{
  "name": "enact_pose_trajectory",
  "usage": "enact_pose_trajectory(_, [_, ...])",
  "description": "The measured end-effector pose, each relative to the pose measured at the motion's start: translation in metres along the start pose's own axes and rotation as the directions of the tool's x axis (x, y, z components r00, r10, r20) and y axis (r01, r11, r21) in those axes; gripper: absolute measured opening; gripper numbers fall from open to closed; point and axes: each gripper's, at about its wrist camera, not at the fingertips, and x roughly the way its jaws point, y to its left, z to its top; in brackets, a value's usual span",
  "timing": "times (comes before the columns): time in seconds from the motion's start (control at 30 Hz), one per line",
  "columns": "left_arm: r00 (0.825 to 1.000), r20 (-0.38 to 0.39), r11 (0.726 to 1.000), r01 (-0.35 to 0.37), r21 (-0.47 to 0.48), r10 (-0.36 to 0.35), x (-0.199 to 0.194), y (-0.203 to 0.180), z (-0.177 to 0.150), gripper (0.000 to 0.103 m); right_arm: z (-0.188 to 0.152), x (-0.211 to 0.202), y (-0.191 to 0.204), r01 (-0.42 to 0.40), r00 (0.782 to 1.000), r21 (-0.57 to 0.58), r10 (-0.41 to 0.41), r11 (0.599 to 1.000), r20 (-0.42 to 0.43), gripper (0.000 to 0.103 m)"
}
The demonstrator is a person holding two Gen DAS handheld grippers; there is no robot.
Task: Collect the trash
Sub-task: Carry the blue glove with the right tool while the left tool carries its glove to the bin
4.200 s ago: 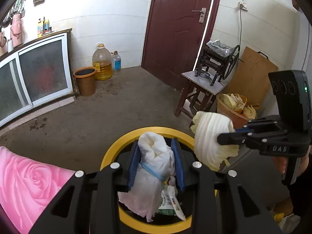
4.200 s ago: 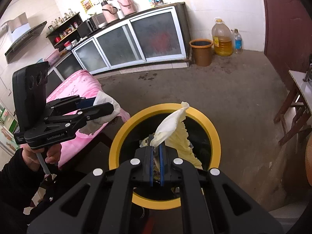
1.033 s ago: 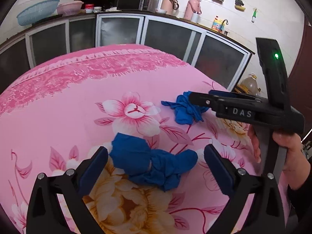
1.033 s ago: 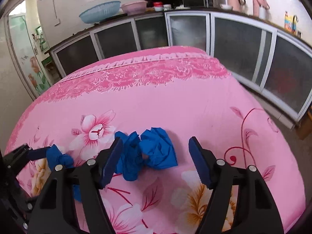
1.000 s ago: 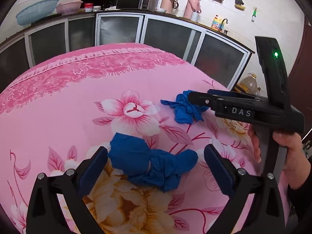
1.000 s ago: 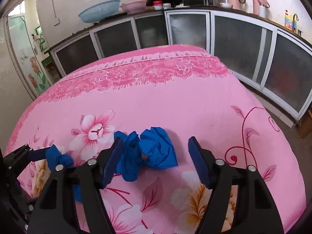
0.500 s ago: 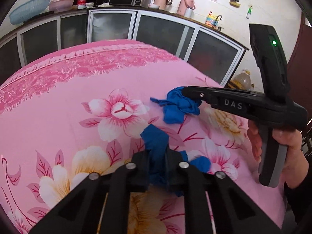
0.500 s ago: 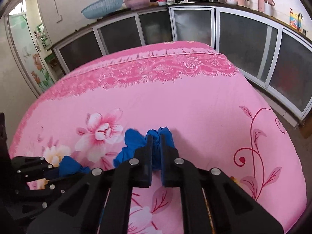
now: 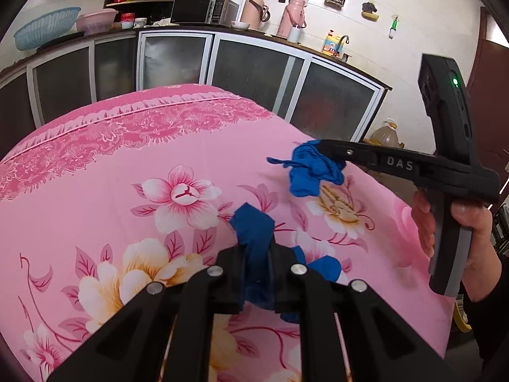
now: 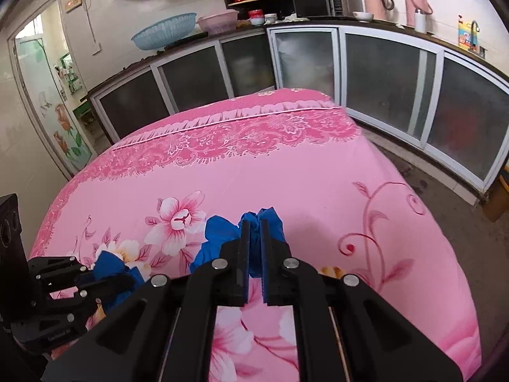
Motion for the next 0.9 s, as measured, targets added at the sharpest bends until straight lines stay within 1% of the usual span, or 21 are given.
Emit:
enact_pose_trajectory(0.2, [1.000, 0.009, 1.000, -0.005, 0.021, 0.005, -0.018, -0.019, -0.005, 0.009, -0.015, -0.037, -0.012, 0.028, 1.000, 0.027, -0.028, 0.999, 0.014, 0.005])
enact_pose_trajectory(0.47, [1.000, 0.021, 0.999, 0.010, 0.032, -0.011, -0.037, -0.046, -0.014, 0.009, -0.046, -0.098, -0.029, 0.078, 0.996, 0.053, -0.080, 0.996, 0.040, 0.005])
enact_pose_trajectory(0.73, [0.999, 0.025, 0.996, 0.046, 0.082, -0.048, -0.048, -0.092, -0.019, 0.009, -0.080, -0.162, -0.053, 0.138, 0.986, 0.089, -0.146, 0.986, 0.082, 0.005])
enact_pose_trajectory(0.9, [0.996, 0.026, 0.989, 0.079, 0.125, -0.083, -0.051, -0.128, -0.021, 0.009, -0.102, -0.207, -0.075, 0.185, 0.974, 0.129, -0.200, 0.974, 0.111, 0.005])
